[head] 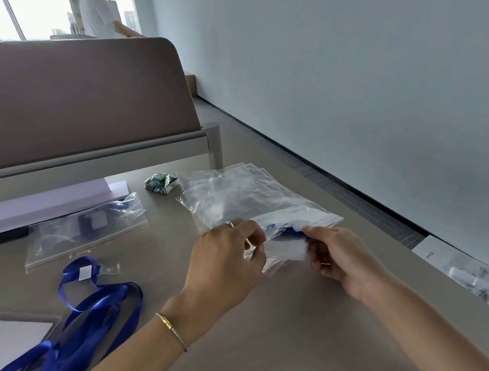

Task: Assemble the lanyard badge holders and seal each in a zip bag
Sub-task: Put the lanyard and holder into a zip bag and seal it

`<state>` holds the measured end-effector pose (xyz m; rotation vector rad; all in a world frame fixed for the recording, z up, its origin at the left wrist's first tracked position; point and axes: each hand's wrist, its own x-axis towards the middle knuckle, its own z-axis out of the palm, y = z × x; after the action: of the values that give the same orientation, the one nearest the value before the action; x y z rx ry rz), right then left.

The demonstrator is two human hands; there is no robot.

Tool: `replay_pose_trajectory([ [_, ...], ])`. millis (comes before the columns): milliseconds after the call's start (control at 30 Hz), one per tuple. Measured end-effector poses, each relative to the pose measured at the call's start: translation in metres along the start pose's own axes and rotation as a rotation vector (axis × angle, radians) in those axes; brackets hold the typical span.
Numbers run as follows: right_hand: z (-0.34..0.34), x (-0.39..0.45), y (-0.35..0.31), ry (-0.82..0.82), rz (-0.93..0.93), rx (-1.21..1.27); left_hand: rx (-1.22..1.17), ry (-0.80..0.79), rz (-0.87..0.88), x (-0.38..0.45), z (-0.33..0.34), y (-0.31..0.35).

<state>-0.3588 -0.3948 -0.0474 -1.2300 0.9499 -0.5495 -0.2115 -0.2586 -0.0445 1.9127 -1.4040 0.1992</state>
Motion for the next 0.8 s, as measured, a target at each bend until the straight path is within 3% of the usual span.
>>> replay_pose_trajectory([
  [400, 0.004, -0.008, 0.004, -0.009, -0.137, -0.291, 0.027, -0.047, 0.150, -0.006, 0.007, 0.000],
  [533, -0.007, -0.010, 0.009, 0.068, -0.303, -0.589, 0.101, -0.073, 0.088, -0.006, 0.007, -0.005],
  [667, -0.025, -0.006, 0.012, 0.405, -0.467, -0.789, 0.167, -0.157, -0.018, -0.006, 0.003, -0.005],
  [800, -0.031, -0.004, 0.014, 0.377, -0.459, -0.779, 0.305, -0.336, -0.205, -0.008, -0.004, -0.009],
])
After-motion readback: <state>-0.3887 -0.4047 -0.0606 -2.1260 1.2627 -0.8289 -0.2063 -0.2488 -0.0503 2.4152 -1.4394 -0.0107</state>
